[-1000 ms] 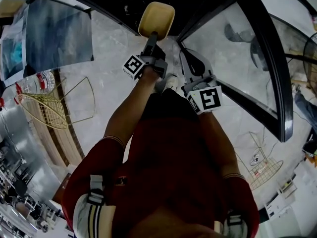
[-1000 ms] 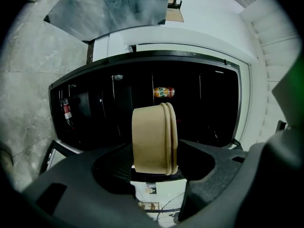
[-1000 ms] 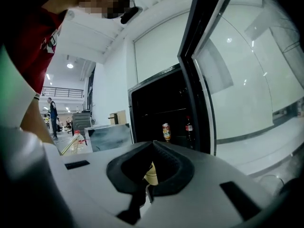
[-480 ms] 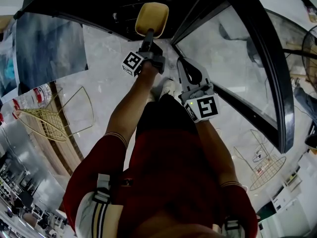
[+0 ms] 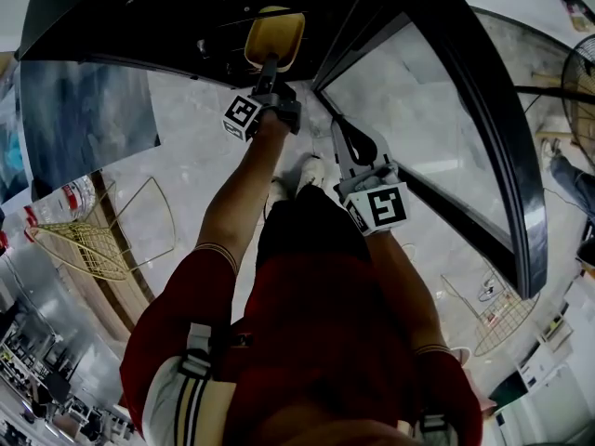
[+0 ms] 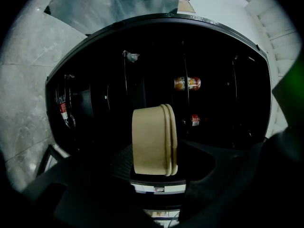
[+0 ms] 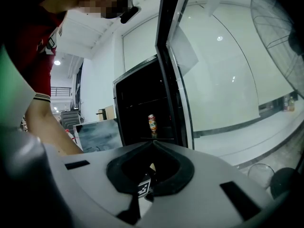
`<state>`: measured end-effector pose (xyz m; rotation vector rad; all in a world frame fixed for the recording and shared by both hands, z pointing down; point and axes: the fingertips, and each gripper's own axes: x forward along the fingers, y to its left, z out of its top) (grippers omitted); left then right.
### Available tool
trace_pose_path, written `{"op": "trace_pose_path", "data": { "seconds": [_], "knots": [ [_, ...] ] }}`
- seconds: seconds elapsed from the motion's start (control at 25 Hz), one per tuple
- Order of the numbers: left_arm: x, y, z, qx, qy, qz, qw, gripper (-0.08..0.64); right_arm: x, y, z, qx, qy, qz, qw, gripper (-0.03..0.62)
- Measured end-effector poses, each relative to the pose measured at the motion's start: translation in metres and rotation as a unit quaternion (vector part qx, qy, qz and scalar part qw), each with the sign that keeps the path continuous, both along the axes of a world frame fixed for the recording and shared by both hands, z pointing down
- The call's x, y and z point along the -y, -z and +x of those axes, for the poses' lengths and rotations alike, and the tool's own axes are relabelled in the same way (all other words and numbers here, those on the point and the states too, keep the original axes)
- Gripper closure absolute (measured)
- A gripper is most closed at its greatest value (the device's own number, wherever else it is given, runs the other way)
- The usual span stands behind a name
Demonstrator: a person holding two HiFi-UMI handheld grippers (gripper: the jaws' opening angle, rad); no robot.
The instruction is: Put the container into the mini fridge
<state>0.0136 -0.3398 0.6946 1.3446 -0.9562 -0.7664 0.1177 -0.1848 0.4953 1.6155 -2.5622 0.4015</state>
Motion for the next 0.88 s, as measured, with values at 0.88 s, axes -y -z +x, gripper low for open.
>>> {"op": "trace_pose_path", "data": {
  "seconds": [0.88],
  "knots": [
    [0.042,-0.022,0.033,0.026,-0.055,-0.014,0.998,0.29,-0.004,-0.009,0.013,-0.003,-0.014,-0.013,1.0,0.595]
  ]
}}
